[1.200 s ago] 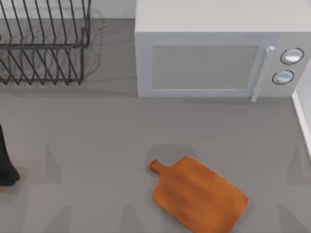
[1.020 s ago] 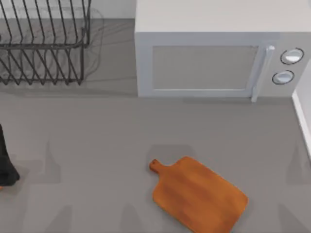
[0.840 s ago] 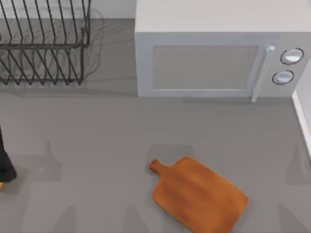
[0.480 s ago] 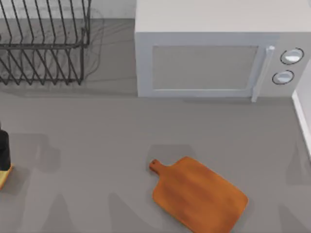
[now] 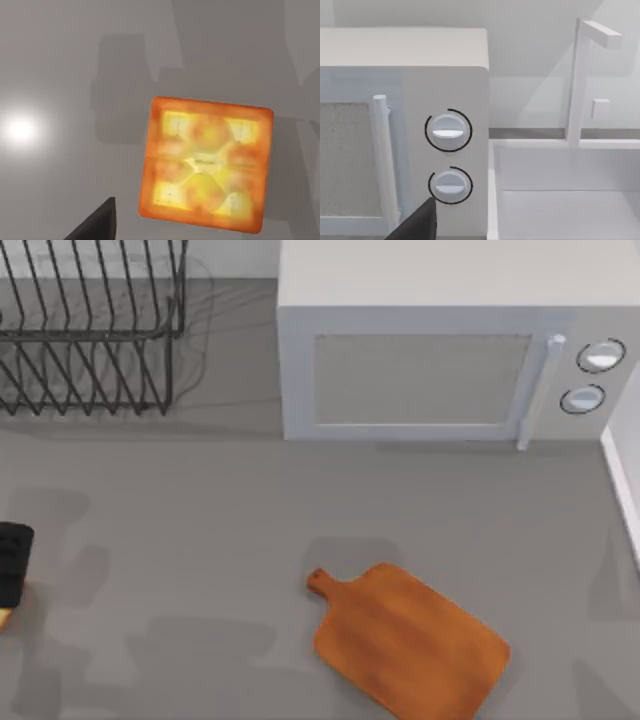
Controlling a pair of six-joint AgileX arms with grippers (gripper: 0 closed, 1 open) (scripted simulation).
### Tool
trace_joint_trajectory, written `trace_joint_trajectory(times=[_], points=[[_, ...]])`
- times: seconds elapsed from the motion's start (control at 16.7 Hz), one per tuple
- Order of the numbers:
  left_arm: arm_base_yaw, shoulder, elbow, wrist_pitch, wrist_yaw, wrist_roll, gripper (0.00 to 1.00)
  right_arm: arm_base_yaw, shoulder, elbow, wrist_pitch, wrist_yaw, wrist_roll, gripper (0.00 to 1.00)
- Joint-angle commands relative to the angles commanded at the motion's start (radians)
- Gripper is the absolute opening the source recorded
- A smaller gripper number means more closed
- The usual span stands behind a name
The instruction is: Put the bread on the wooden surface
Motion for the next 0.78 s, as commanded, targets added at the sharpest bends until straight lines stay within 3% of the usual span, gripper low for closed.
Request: trace_joint_trajectory(times=[0.42,0.78], points=[[0.040,0.475,0.312,-0.272,0.004,0.106,1.00,0.000,0.000,0.000,0.000,0.000,0.000,1.00],[0.042,0.566,0.406,-0.327,0.000,0.145,1.00,0.000,0.000,0.000,0.000,0.000,0.000,1.00]])
